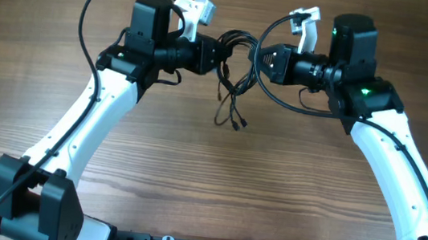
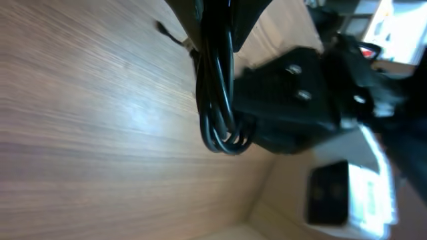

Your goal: Untangle cables

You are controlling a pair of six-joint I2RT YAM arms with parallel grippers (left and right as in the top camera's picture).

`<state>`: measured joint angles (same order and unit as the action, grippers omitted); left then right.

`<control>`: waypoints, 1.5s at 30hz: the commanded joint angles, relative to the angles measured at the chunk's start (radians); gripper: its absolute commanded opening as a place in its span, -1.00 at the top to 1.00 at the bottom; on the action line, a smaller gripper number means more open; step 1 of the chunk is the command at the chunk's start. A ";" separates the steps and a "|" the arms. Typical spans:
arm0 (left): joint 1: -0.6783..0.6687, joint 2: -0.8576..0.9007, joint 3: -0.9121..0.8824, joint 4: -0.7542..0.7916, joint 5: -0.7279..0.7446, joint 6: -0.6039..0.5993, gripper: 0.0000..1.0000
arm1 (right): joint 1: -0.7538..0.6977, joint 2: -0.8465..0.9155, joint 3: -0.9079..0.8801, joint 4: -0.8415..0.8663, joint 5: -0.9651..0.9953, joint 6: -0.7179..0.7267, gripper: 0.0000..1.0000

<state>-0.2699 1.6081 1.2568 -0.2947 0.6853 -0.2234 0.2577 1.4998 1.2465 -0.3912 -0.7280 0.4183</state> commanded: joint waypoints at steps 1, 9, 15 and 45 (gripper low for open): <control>0.045 -0.081 0.011 0.009 -0.047 0.006 0.52 | 0.001 0.000 0.021 -0.037 0.095 -0.075 0.91; 0.038 -0.119 0.011 -0.014 -0.003 0.006 0.49 | 0.001 0.000 0.021 -0.036 0.100 -0.101 0.92; 0.033 -0.083 0.011 -0.065 -0.006 0.007 0.22 | 0.001 0.000 0.021 -0.037 0.100 -0.099 0.91; 0.049 -0.096 0.011 -0.047 -0.051 0.027 0.92 | 0.001 0.000 0.021 -0.037 0.105 -0.078 0.91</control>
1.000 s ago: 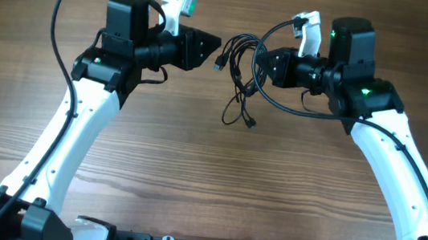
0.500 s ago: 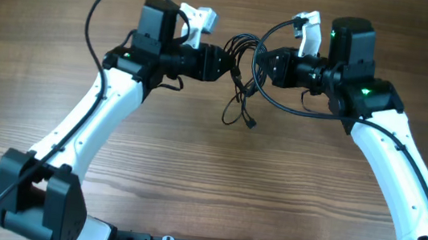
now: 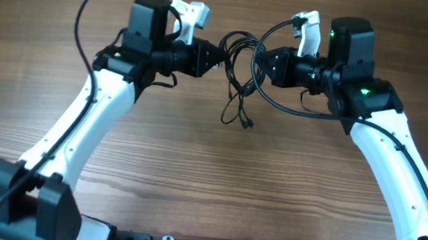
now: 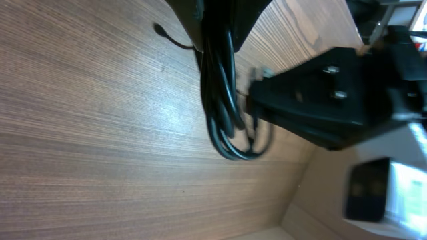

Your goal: Untangle cables

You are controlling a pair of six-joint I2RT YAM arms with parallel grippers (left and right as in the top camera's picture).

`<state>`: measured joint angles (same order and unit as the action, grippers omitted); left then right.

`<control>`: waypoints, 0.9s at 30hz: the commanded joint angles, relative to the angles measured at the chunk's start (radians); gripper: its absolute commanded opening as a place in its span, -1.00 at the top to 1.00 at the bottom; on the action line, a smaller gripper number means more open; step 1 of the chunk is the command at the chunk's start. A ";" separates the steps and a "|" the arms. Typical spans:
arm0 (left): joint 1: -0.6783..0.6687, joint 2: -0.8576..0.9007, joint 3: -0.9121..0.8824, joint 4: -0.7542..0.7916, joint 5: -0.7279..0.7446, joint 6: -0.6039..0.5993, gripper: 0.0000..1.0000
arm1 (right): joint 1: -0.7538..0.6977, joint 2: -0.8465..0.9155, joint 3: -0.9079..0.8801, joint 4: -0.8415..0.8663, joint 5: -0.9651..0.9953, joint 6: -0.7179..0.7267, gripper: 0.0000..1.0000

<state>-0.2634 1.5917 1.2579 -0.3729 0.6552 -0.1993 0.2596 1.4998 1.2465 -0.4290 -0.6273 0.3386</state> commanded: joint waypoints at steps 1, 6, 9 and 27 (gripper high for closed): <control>0.051 -0.095 0.010 0.043 -0.021 0.000 0.92 | -0.001 0.000 0.021 0.002 0.005 0.002 0.91; 0.084 -0.165 0.010 0.101 -0.110 0.000 0.92 | -0.001 0.000 0.021 0.000 0.011 0.002 0.91; 0.085 -0.171 0.010 0.099 -0.231 0.000 0.92 | -0.001 0.000 0.021 0.001 0.011 0.002 0.91; 0.084 0.058 0.010 -0.117 -0.342 -0.048 0.92 | -0.001 0.000 0.021 0.054 -0.235 0.013 0.92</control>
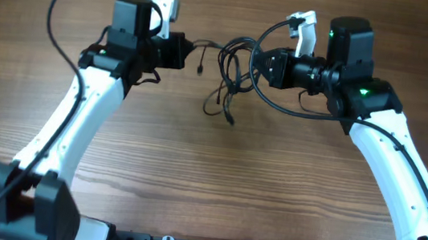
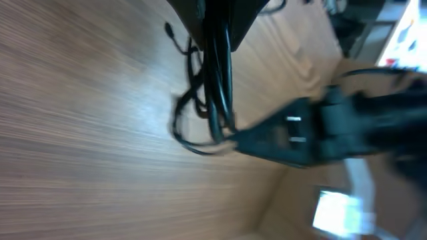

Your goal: Untangle cables

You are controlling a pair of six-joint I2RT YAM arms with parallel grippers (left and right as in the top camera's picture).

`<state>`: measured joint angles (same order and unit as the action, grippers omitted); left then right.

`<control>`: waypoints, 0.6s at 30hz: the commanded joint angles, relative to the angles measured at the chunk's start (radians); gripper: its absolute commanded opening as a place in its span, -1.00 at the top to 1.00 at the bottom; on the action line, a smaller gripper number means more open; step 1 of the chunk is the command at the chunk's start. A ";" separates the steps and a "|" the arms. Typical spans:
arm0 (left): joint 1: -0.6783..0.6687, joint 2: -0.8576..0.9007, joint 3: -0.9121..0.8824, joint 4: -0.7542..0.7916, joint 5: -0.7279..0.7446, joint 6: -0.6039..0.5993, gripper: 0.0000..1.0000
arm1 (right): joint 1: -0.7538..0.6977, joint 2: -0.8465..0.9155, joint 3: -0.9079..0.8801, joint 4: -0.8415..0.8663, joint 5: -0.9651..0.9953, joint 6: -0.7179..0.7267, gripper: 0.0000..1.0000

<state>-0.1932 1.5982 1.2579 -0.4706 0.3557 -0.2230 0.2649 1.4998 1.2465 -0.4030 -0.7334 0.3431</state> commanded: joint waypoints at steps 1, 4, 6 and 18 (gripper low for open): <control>0.014 0.064 0.010 -0.029 -0.043 -0.025 0.92 | -0.006 0.000 0.021 0.043 -0.149 0.009 0.91; 0.014 0.088 0.010 -0.061 -0.043 -0.024 0.92 | -0.006 0.000 0.021 0.070 -0.166 0.021 0.91; 0.014 0.098 0.010 -0.081 -0.050 -0.024 0.92 | -0.006 0.000 0.021 0.087 -0.166 0.027 0.92; 0.014 0.104 0.010 -0.159 -0.126 -0.024 -0.43 | 0.000 0.000 0.021 0.167 -0.248 0.079 0.92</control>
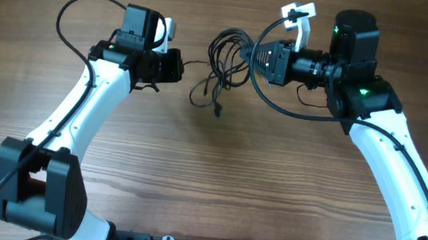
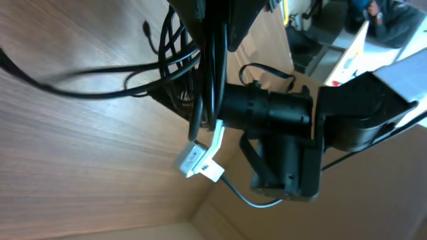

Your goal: Untangle cables

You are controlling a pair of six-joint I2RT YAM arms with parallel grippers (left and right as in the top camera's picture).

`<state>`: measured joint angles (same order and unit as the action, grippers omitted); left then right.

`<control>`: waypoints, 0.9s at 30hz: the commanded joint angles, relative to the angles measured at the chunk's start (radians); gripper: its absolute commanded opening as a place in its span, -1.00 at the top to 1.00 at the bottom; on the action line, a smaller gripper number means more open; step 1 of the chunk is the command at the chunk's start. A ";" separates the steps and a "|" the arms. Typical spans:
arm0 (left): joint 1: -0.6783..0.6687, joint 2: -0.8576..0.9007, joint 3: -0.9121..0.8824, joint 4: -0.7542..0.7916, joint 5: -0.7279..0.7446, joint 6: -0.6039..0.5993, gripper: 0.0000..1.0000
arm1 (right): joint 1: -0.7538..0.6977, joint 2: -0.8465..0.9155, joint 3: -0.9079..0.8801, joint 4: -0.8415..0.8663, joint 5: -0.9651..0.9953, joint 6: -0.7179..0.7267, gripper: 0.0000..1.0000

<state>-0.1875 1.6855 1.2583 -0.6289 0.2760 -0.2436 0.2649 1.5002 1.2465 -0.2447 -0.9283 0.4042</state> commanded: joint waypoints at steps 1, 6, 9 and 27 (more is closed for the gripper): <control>0.010 0.016 0.010 0.008 -0.045 -0.003 -0.59 | 0.000 0.000 0.021 -0.002 -0.053 0.018 0.91; 0.042 -0.002 0.049 0.013 0.071 0.063 -0.99 | 0.000 0.000 0.021 -0.021 -0.053 0.014 0.92; 0.086 -0.006 0.104 0.011 0.299 0.161 -1.00 | 0.000 0.000 0.021 -0.034 -0.053 0.012 0.91; 0.114 -0.003 0.148 0.010 0.995 0.499 -0.96 | 0.000 0.000 0.021 -0.055 -0.127 -0.001 0.92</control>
<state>-0.0460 1.6852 1.3926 -0.6216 1.2026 0.1833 0.2649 1.5002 1.2465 -0.3023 -0.9966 0.4141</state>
